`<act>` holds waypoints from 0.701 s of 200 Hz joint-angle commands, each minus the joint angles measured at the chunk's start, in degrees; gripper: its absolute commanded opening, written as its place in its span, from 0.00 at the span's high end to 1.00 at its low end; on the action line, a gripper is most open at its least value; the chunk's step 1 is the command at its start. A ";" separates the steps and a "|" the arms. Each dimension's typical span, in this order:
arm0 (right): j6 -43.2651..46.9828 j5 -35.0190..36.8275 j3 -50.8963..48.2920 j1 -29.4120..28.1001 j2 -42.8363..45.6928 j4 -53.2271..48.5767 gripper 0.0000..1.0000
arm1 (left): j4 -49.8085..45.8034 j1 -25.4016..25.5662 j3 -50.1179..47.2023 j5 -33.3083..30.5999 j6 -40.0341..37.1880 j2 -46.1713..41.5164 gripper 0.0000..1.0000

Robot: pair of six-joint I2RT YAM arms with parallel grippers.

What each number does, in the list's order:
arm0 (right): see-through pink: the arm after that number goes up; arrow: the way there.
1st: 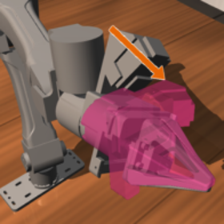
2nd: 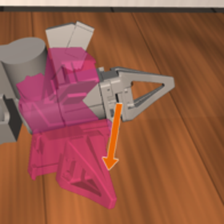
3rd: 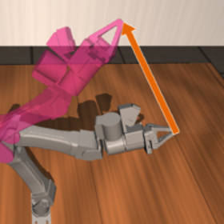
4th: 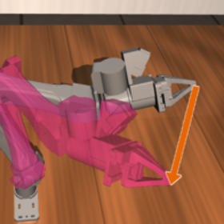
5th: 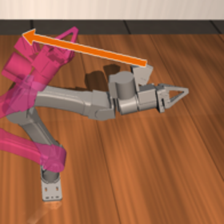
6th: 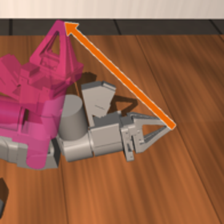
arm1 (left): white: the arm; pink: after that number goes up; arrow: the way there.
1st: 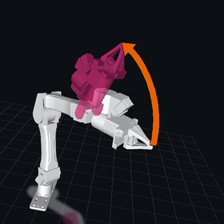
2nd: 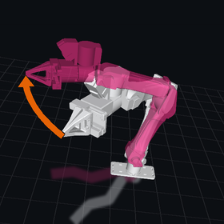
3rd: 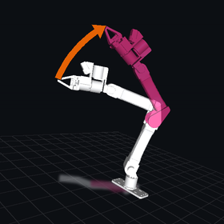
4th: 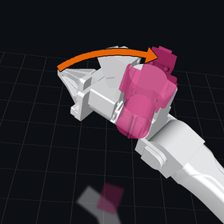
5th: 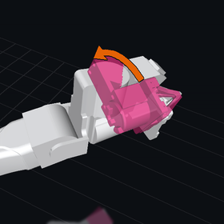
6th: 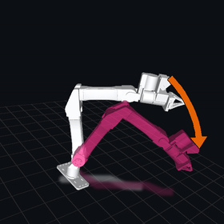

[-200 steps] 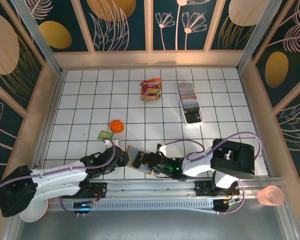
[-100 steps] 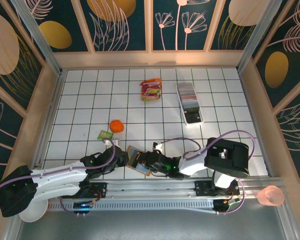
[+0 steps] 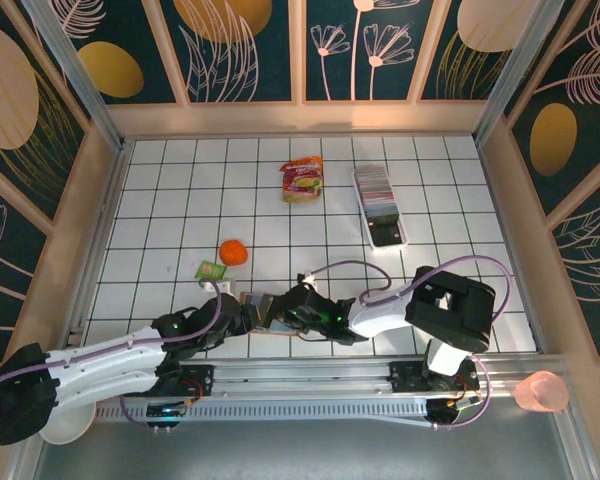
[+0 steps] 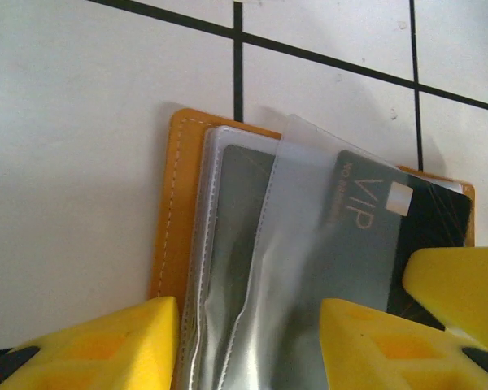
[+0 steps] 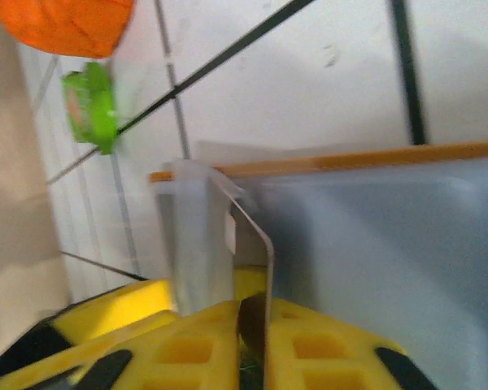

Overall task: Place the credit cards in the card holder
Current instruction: Insert the credit card into the card slot.

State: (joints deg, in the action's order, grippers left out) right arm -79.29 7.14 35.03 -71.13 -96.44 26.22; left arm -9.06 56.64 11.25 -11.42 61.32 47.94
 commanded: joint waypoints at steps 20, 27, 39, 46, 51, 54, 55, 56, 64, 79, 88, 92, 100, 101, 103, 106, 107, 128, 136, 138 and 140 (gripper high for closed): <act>5.72 0.77 3.31 1.00 0.27 -13.83 0.76 | -8.42 0.07 0.78 -3.94 -0.52 0.94 0.57; 6.16 0.77 3.78 1.08 0.28 -14.49 0.76 | -8.24 0.13 0.97 -4.16 -0.63 1.03 0.59; 6.91 0.56 4.48 1.15 0.00 -14.79 0.76 | -7.35 0.09 0.84 -4.25 -0.69 0.93 0.59; 7.20 0.42 4.89 1.25 -0.31 -14.79 0.76 | -6.99 0.05 0.80 -4.40 -0.73 0.92 0.59; 7.51 0.07 5.18 1.33 -0.57 -14.90 0.76 | -6.81 0.13 0.86 -4.38 -0.74 0.92 0.59; 7.60 -0.12 5.41 1.35 -0.81 -14.96 0.76 | -6.70 0.01 0.86 -4.33 -0.72 0.92 0.59; 7.67 -0.15 5.45 1.35 -0.87 -14.96 0.76 | -6.69 0.03 0.96 -4.32 -0.74 0.92 0.59; 7.66 -0.17 5.56 1.35 -0.91 -14.97 0.76 | -6.64 -0.01 1.01 -4.32 -0.71 0.92 0.59; 7.89 -0.49 6.01 1.43 -1.66 -15.05 0.76 | -6.41 0.00 1.05 -4.21 -0.60 0.79 0.59; 8.08 -1.12 6.61 1.49 -2.57 -14.56 0.76 | -6.48 -0.04 0.98 -4.35 -0.03 0.18 0.59; 8.09 -1.36 7.10 1.52 -3.03 -14.40 0.76 | -6.54 -0.24 0.73 -4.74 0.11 -0.62 0.59; 8.09 -1.47 7.31 1.45 -3.27 -14.44 0.76 | -6.75 -0.37 0.54 -5.05 0.12 -0.92 0.59; 8.24 -1.84 7.79 1.52 -3.57 -14.51 0.77 | -7.72 -0.68 0.45 -5.98 0.38 -1.62 0.59; 8.26 -1.89 7.87 1.48 -3.62 -14.52 0.78 | -7.85 -0.75 0.44 -6.07 0.38 -1.71 0.60; 8.31 -2.00 7.98 1.51 -3.67 -14.53 0.78 | -8.18 -0.79 0.44 -6.31 0.38 -1.89 0.60; 8.40 -2.03 8.15 1.49 -3.73 -14.66 0.78 | -8.43 -0.90 0.44 -6.53 0.38 -2.21 0.61; 8.42 -2.04 8.23 1.51 -3.83 -14.64 0.78 | -8.48 -0.91 0.44 -6.56 0.38 -2.31 0.61; 8.86 -2.28 9.15 1.50 -4.43 -15.07 0.79 | -7.75 -1.87 0.01 -5.90 -0.23 -4.00 0.61; 9.05 -2.20 9.72 1.50 -4.79 -15.81 0.79 | -7.60 -2.52 -0.16 -5.83 -0.28 -4.24 0.61; 9.10 -2.17 9.87 1.52 -4.82 -16.01 0.79 | -7.50 -2.84 -0.23 -5.70 -0.38 -4.26 0.62; 9.12 -2.16 9.99 1.50 -4.92 -16.20 0.79 | -7.36 -3.09 -0.32 -5.54 -0.34 -4.22 0.62</act>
State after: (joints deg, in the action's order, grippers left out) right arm -71.88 5.08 43.24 -70.04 -99.24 14.39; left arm -14.59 55.22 11.75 -15.81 61.14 44.77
